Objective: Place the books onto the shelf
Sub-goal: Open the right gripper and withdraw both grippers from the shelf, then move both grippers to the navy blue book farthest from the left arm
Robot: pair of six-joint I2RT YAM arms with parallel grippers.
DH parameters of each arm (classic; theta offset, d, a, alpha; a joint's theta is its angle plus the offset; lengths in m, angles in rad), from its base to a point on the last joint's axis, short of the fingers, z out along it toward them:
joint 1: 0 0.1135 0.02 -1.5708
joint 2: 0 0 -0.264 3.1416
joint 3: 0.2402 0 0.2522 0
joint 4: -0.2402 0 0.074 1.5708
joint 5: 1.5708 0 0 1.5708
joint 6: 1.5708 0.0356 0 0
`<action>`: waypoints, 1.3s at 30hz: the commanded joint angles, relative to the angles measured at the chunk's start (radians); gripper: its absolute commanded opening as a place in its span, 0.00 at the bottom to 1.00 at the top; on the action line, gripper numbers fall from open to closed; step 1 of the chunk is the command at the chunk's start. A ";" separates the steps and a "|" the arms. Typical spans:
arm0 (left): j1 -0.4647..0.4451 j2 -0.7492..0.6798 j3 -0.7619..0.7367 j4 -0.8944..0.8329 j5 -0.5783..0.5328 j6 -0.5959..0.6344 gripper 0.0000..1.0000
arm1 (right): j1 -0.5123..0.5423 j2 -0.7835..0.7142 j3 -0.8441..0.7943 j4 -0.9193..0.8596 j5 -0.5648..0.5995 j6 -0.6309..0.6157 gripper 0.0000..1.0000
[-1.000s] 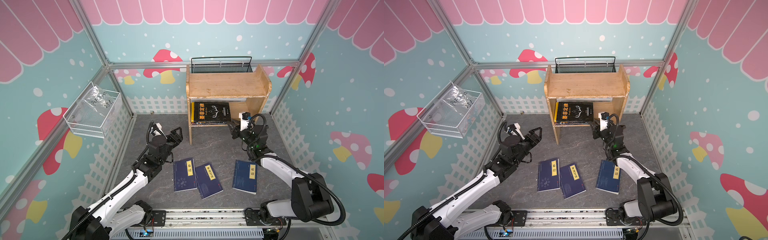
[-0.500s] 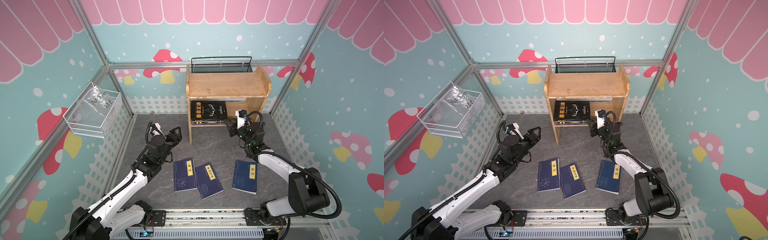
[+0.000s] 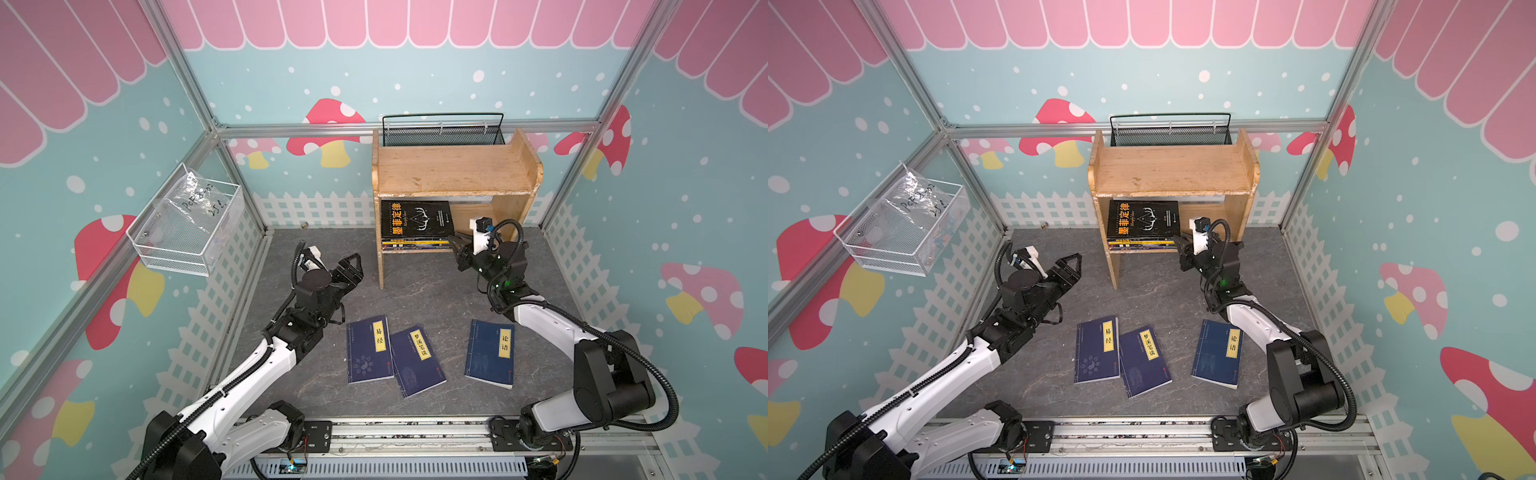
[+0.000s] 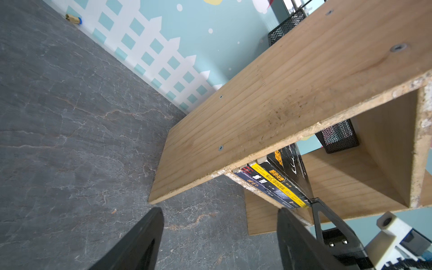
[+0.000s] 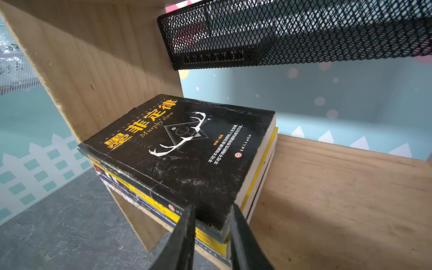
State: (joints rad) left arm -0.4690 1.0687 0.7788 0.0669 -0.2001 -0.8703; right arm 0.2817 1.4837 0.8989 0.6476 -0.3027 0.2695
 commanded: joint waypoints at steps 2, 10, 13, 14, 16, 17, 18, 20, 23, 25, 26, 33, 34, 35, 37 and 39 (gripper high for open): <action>0.018 0.061 0.085 -0.008 0.097 0.217 0.80 | 0.026 0.005 0.018 0.018 -0.036 -0.023 0.29; 0.036 0.126 0.162 -0.061 0.184 0.327 0.80 | 0.027 -0.037 -0.009 0.011 -0.020 -0.022 0.40; 0.036 0.130 0.163 -0.086 0.200 0.330 0.80 | 0.027 -0.077 -0.016 -0.037 0.009 -0.010 0.53; 0.036 0.129 0.163 -0.100 0.202 0.329 0.81 | 0.027 -0.098 -0.018 -0.075 0.033 -0.001 0.57; 0.036 0.124 0.157 -0.135 0.204 0.322 0.83 | 0.026 -0.135 -0.013 -0.179 0.111 0.025 0.73; 0.036 0.120 0.150 -0.153 0.209 0.314 0.99 | 0.026 -0.158 -0.007 -0.255 0.156 0.046 0.78; 0.038 0.117 0.142 -0.163 0.222 0.313 1.00 | 0.026 -0.181 -0.009 -0.306 0.181 0.060 0.80; 0.037 0.110 0.122 -0.180 0.262 0.304 1.00 | 0.027 -0.238 -0.037 -0.405 0.243 0.113 0.85; 0.035 0.102 0.078 -0.177 0.330 0.266 1.00 | 0.027 -0.328 -0.090 -0.538 0.315 0.184 0.88; 0.025 0.099 0.041 -0.158 0.382 0.237 1.00 | 0.027 -0.388 -0.146 -0.607 0.357 0.245 0.88; 0.012 0.099 0.022 -0.145 0.406 0.223 1.00 | 0.027 -0.418 -0.180 -0.640 0.378 0.276 0.88; -0.160 0.209 -0.014 -0.023 0.466 0.145 1.00 | 0.013 -0.448 -0.350 -0.843 0.497 0.409 0.85; -0.196 0.248 0.002 -0.013 0.462 0.145 0.99 | -0.001 -0.438 -0.355 -0.879 0.502 0.428 0.84; -0.232 0.290 0.024 -0.009 0.458 0.145 0.99 | -0.015 -0.431 -0.359 -0.910 0.502 0.442 0.83; -0.297 0.370 0.064 0.013 0.463 0.139 0.99 | -0.031 -0.435 -0.369 -0.947 0.492 0.454 0.81; -0.342 0.468 0.126 0.029 0.506 0.130 0.98 | -0.039 -0.456 -0.385 -0.975 0.492 0.465 0.80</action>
State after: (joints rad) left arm -0.7658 1.4532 0.8299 0.0357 0.2562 -0.7132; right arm 0.2527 1.0531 0.5247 -0.2325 0.1577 0.6754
